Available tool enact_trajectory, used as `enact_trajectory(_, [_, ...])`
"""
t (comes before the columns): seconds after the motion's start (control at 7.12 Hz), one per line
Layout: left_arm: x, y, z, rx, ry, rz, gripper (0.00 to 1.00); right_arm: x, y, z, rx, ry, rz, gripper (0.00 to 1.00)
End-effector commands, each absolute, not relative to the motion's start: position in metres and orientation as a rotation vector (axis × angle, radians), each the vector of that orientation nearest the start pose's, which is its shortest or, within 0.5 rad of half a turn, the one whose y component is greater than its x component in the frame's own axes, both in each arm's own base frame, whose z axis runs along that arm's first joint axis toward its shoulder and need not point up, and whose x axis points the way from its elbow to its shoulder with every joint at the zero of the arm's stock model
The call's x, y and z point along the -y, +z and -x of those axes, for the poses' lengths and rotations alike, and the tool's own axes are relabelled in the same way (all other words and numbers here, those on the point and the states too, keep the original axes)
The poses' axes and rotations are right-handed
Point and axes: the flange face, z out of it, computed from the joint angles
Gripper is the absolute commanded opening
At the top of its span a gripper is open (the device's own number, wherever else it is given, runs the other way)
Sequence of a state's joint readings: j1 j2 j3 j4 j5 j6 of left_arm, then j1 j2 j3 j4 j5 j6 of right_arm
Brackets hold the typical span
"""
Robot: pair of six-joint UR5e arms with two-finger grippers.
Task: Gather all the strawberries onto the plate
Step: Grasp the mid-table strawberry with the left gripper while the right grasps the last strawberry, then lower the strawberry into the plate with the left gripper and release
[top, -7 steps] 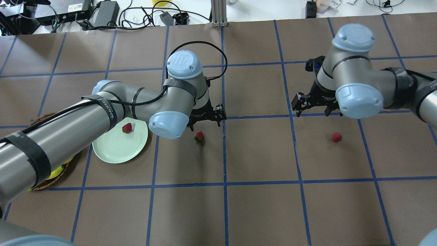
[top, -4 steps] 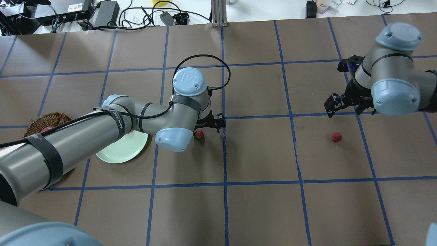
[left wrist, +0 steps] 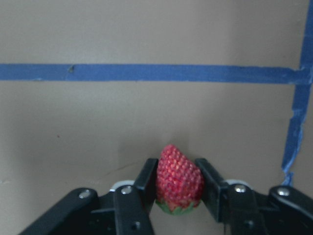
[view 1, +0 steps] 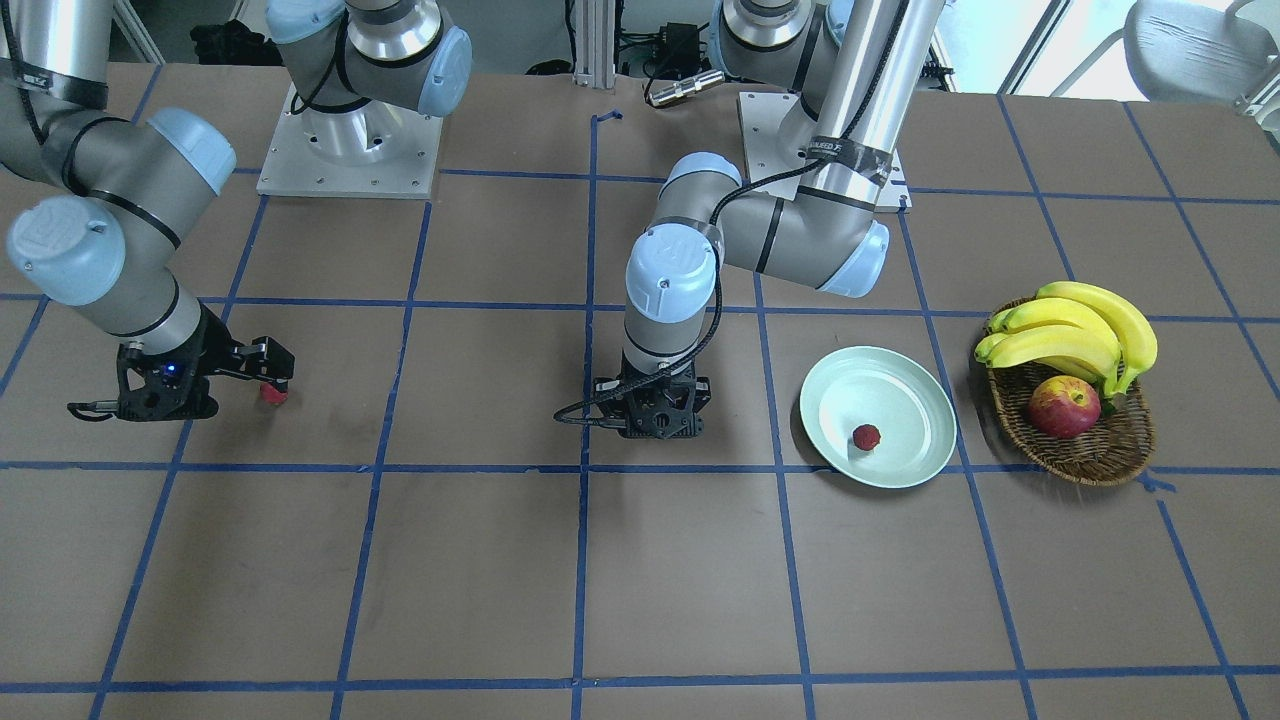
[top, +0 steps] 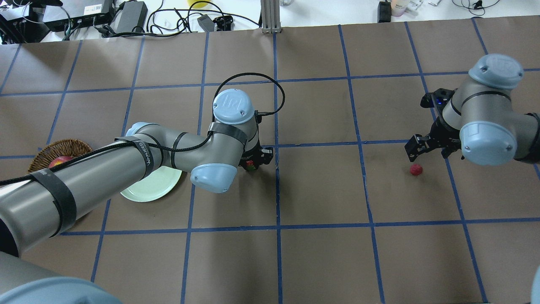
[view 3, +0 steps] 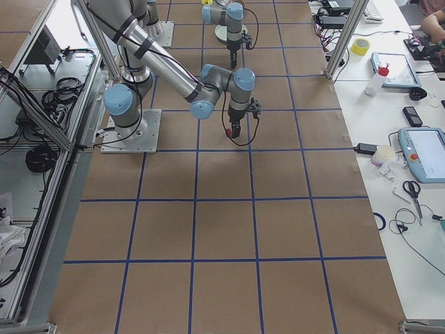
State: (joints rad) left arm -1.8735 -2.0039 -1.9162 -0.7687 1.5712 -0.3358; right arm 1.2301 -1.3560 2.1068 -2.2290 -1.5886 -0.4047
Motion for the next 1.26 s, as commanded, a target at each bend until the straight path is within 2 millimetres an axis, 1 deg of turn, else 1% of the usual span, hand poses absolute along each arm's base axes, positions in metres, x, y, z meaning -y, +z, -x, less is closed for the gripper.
enact_trajectory(0.0, [0.525, 0.195, 0.231, -3.160, -0.072, 0.099, 0.00, 0.468, 0.180, 0.026, -3.118, 0.093, 0.079, 0.96])
enact_trajectory(0.14, [0.532, 0.218, 0.204, -3.162, -0.109, 0.077, 0.00, 0.462, 0.174, 0.023, -3.111, 0.098, 0.081, 0.88])
enact_trajectory(0.28, [0.536, 0.243, 0.180, -3.157, -0.124, 0.010, 0.00, 0.463, 0.175, 0.024, -3.116, 0.086, 0.088, 0.67])
enact_trajectory(0.42, [0.545, 0.260, 0.144, -3.157, -0.099, 0.054, 0.00, 0.463, 0.174, 0.024, -3.115, 0.088, 0.088, 0.43])
enact_trajectory(0.56, [0.548, 0.266, 0.110, -3.153, -0.079, -0.012, 0.00, 0.462, 0.173, 0.023, -3.114, 0.095, 0.088, 0.25])
enact_trajectory(0.7, [0.550, 0.266, 0.078, -3.150, -0.065, -0.039, 0.00, 0.463, 0.174, 0.023, -3.114, 0.093, 0.091, 0.14])
enact_trajectory(0.84, [0.554, 0.258, 0.036, -3.154, -0.042, -0.058, 0.00, 0.463, 0.175, 0.023, -3.115, 0.091, 0.086, 0.07])
enact_trajectory(0.98, [0.548, 0.248, 0.008, -3.159, -0.006, -0.082, 0.00, 0.465, 0.177, 0.023, -3.118, 0.082, 0.084, 0.07])
enact_trajectory(1.12, [0.539, 0.237, -0.012, -3.170, 0.032, -0.109, 0.00, 0.471, 0.182, 0.025, -3.124, 0.075, 0.065, 0.07])
